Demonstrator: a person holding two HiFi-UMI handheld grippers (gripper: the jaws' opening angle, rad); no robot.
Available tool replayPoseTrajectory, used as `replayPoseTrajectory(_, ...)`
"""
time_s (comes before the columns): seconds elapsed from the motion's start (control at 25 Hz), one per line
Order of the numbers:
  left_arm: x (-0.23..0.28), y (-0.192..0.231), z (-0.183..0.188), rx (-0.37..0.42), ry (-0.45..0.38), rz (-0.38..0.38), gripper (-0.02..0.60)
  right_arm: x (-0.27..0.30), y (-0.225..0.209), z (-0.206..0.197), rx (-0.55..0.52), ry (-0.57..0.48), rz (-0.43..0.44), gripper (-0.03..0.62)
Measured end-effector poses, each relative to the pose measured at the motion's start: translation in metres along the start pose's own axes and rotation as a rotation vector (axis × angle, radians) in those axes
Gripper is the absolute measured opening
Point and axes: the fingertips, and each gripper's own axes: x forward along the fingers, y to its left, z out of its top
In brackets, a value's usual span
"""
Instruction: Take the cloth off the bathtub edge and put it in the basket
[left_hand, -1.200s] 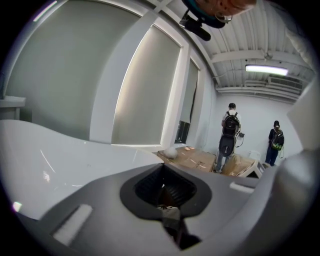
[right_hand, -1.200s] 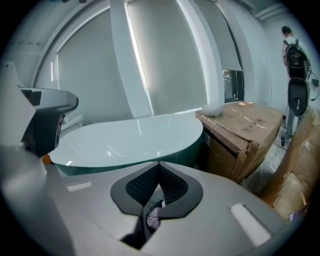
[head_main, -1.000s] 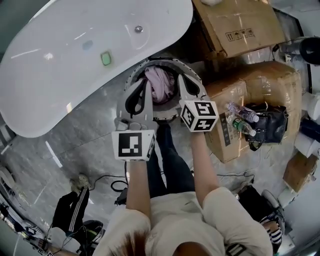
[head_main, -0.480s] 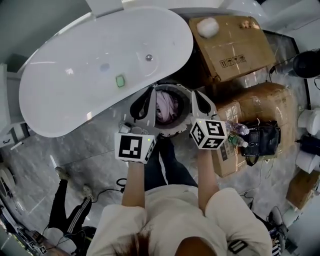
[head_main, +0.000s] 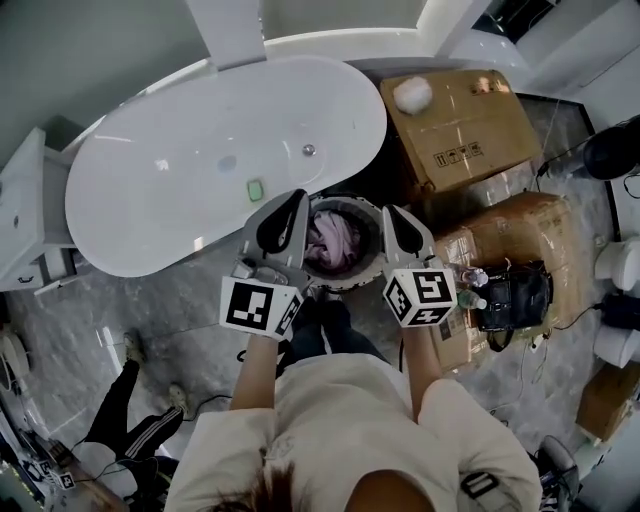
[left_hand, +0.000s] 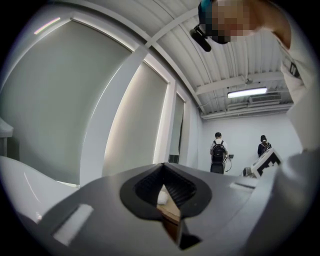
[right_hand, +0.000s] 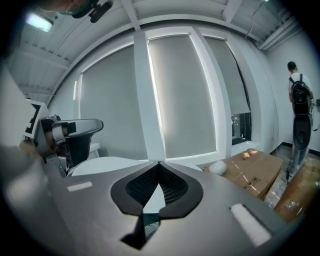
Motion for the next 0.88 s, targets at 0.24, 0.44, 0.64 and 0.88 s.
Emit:
replayPoseTrajectory(0.24, -0.027, -0.020, 0.027, -0.017, -0.031, -0.033, 0.043, -0.031, 0.013, 0.031, -0.026, -0.061, 0.039, -0.003)
replayPoseTrajectory(0.44, -0.042, -0.024, 0.046, -0.010, -0.057, -0.037, 0.043, -0.048, 0.019, 0.050, -0.048, -0.086, 0.053, -0.003)
replayPoseTrajectory(0.64, -0.058, -0.017, 0.062, 0.005, -0.080, -0.010, 0.043, -0.065, 0.027, 0.063, -0.062, -0.107, 0.066, -0.003)
replayPoseTrajectory(0.88, -0.079, -0.015, 0.060, 0.017, -0.060, 0.017, 0.044, -0.081, 0.038, 0.059, -0.060, -0.109, 0.091, -0.003)
